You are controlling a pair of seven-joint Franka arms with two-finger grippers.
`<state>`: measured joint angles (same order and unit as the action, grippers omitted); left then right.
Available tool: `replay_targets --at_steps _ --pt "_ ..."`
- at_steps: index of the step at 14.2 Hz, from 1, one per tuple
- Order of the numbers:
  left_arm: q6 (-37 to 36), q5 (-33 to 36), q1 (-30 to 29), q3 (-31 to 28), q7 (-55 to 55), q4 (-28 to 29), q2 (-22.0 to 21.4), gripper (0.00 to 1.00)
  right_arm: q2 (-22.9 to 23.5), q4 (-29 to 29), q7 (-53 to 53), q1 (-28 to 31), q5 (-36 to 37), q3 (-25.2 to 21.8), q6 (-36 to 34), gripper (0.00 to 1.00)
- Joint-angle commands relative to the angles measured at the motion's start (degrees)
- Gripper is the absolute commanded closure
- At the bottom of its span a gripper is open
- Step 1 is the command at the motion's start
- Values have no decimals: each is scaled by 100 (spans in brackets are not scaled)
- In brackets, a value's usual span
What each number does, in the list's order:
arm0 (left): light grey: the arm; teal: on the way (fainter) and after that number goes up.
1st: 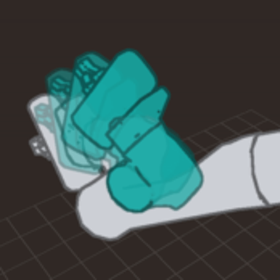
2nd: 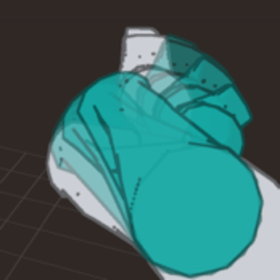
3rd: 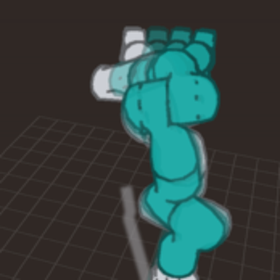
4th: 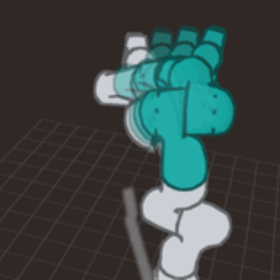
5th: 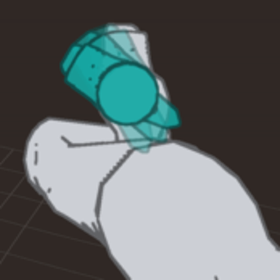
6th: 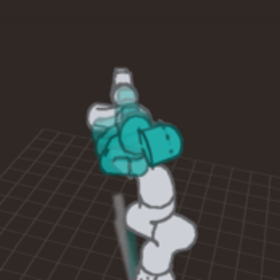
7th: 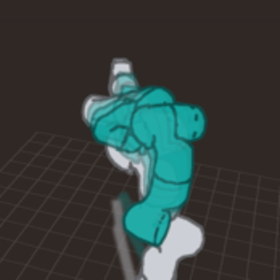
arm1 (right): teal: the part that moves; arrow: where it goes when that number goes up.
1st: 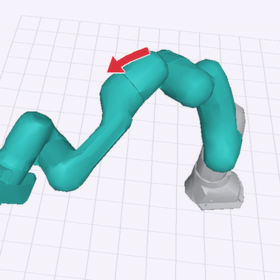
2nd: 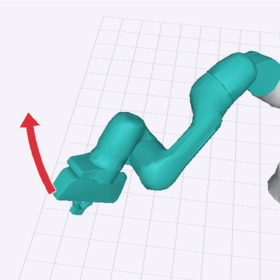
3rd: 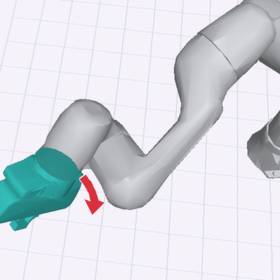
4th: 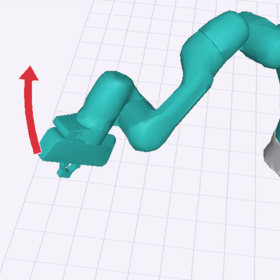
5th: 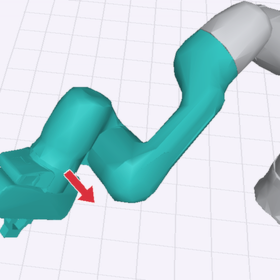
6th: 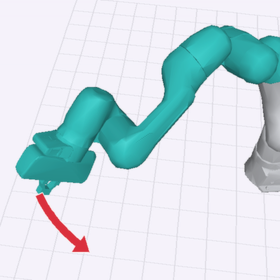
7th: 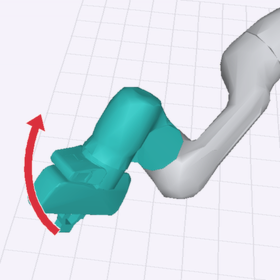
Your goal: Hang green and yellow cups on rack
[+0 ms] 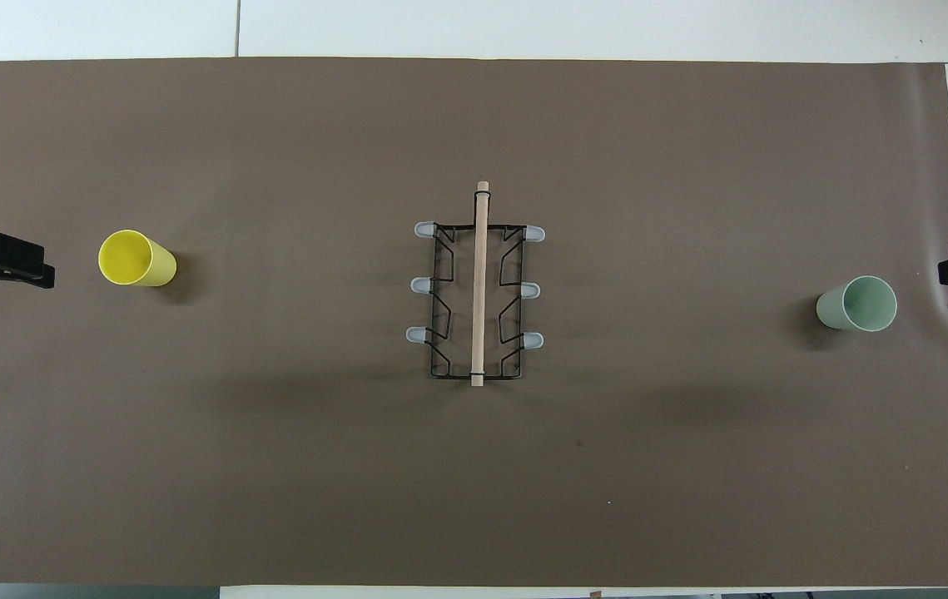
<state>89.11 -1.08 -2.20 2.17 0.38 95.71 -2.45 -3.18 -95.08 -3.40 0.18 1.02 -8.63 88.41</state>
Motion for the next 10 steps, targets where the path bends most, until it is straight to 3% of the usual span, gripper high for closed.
replay_targets --at_steps 1,4,6,8,10 --pt "-95 108 9 -23 24 255 -238 0 -60 -116 173 158 -129 19 114 0" --pt "-60 21 -43 -32 653 352 -274 0 10 -255 182 -78 -129 54 885 0" --pt "-34 -277 -139 -41 1505 431 -292 6 211 -458 156 -290 -111 54 1519 0" --pt "1 -829 -472 -50 1982 484 -213 0 649 -397 147 -658 133 63 1591 0" --pt "80 -1104 -606 -50 2612 484 -64 0 905 -397 86 -904 529 63 1513 0"
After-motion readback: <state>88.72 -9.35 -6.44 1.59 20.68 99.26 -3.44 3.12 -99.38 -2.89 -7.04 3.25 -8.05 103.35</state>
